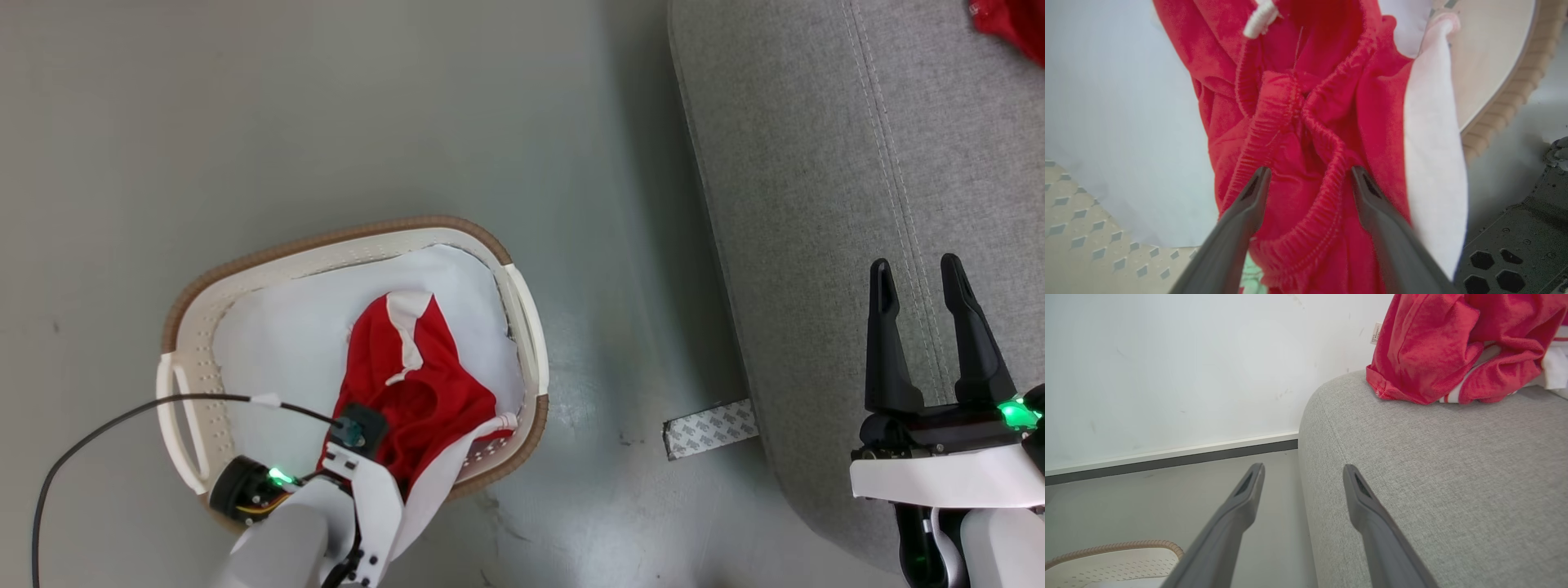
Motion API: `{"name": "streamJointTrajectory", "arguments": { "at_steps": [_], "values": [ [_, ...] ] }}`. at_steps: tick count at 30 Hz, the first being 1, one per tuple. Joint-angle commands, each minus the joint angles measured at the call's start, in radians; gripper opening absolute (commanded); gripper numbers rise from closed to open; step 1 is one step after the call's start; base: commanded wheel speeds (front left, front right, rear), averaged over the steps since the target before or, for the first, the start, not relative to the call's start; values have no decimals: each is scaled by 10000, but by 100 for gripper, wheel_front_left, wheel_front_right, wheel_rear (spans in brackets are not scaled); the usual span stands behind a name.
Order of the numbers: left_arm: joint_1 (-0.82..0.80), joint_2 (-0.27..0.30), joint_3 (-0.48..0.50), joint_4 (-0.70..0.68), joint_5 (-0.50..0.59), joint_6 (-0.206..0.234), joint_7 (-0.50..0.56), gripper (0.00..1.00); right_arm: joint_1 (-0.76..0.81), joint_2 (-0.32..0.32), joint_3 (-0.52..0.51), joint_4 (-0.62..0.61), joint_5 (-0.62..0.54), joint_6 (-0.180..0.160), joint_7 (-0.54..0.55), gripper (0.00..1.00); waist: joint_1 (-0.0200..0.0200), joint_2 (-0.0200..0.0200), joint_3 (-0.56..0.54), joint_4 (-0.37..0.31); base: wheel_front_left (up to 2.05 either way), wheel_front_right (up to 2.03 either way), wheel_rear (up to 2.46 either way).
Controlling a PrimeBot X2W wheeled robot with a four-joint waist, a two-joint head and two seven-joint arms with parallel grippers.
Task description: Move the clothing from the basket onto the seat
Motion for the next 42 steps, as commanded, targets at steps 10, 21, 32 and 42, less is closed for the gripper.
{"name": "streamJointTrajectory", "arguments": {
  "at_steps": [10, 21, 32, 42],
  "values": [
    [-88, 504, -1773, -686, -1881, 20, 918, 0, -223, -4, 67, -6, 116, -22, 6, 100, -3, 0, 235, -76, 0, 0, 0],
    [-301, 663, -2089, -1423, -3541, 20, -435, 0, 83, -7, -83, 277, -214, -22, 6, 100, -3, 0, -1082, 390, 0, 0, 0],
    [192, 64, -1410, -1466, -4366, 238, -2395, 0, 1128, -10, 7, 840, -479, -23, 6, 100, -3, 0, -4102, 1216, 0, 0, 0],
    [945, 271, -699, -3233, -4368, 1060, -2999, 0, 2365, -8, 6, 1181, -649, -22, 6, 100, -3, 0, -6292, 1717, 0, 0, 0]
  ]
}}
